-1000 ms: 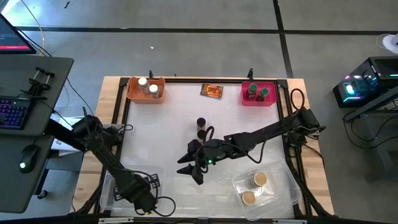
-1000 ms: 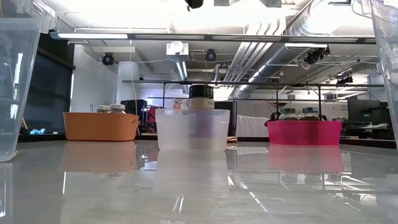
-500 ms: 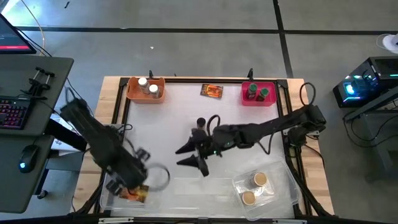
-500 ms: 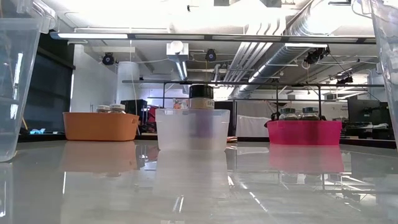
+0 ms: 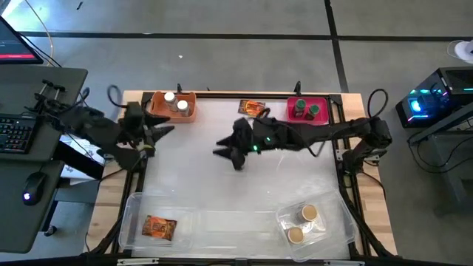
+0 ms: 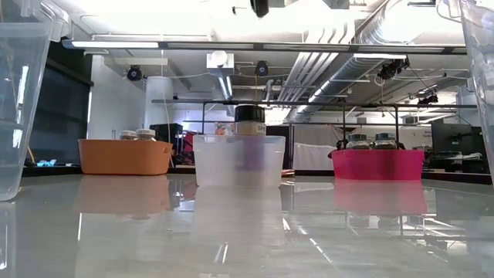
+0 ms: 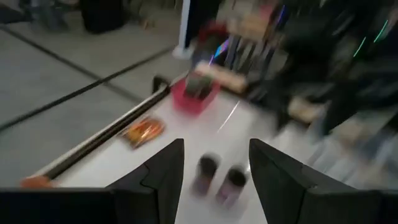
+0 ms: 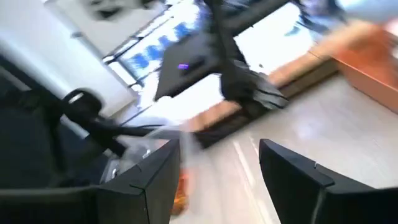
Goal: Sort spices by type
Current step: Put the orange seasoning bag into the left transparent bin
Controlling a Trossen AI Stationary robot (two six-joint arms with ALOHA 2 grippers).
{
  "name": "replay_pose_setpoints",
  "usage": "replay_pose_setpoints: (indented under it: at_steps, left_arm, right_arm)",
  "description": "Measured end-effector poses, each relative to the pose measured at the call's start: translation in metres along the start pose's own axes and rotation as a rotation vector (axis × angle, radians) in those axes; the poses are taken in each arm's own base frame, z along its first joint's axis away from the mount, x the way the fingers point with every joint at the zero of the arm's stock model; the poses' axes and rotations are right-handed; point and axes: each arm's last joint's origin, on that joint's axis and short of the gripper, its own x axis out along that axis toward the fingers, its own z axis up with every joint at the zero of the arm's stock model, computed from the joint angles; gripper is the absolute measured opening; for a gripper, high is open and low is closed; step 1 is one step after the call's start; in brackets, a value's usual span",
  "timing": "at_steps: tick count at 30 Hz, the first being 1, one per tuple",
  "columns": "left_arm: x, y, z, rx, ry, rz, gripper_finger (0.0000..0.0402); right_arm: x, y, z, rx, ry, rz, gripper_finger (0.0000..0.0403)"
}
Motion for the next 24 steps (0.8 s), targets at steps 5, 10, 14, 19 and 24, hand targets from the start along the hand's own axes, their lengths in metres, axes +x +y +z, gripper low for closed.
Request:
replay_pose_setpoints:
  at_steps: [5,10,14,19,24]
  left_arm:
    - [0.018,0.013,-0.050,-0.214,-0.201,-0.224,0.0165]
    - [0.056,0.022,-0.105,-0.420,-0.322,-0.282,0.0165]
    - [0.080,0.037,-0.111,-0.588,-0.313,-0.279,0.0165]
    - [0.101,0.058,-0.086,-0.596,-0.310,-0.249,0.0165]
    - [0.127,0.086,-0.052,-0.558,-0.314,-0.178,0.0165]
  right_arm:
    - [0.009,-0.052,0.008,0.170,0.035,-0.186,0.0213]
    - [0.002,-0.111,0.023,0.343,0.004,-0.440,0.0213]
    - [-0.011,-0.159,0.035,0.422,0.009,-0.586,0.0213]
    - [-0.030,-0.223,0.039,0.468,0.106,-0.740,0.0213]
    - [-0.045,-0.277,0.028,0.545,0.284,-0.811,0.0213]
